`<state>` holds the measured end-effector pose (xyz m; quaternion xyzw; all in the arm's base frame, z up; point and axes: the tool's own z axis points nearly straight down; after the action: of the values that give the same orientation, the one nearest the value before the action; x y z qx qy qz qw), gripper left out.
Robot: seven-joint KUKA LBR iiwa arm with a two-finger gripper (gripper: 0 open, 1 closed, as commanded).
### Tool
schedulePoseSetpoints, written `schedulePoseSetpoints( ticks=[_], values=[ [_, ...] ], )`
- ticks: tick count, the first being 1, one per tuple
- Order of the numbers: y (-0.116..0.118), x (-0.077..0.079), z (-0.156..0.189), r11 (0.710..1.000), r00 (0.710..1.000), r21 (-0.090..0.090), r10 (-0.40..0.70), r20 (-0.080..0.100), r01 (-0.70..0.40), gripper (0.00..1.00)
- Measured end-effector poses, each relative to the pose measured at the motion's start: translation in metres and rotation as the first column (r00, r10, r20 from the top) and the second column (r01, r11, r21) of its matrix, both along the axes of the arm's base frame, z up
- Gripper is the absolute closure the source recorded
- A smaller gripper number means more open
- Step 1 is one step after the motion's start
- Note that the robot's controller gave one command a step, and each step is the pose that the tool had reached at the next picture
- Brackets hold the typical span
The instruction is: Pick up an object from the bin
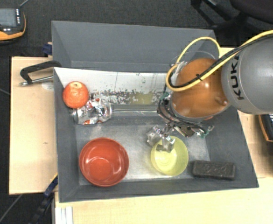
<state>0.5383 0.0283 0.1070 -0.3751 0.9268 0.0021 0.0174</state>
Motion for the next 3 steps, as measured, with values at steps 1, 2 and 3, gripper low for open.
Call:
schedulePoseSetpoints(
  ticks=[1, 2, 3],
  values=[
    [0.015, -0.037, 0.090, 0.986, 0.986, -0.004, 0.168, 0.013, -0.168, 1.00],
    [0.012, 0.016, 0.220, 0.787, 0.787, -0.030, 0.616, 0.024, -0.616, 1.00],
    [0.019, 0.000, 0.250, 0.709, 0.708, -0.039, 0.705, 0.031, -0.704, 1.00]
  ],
)
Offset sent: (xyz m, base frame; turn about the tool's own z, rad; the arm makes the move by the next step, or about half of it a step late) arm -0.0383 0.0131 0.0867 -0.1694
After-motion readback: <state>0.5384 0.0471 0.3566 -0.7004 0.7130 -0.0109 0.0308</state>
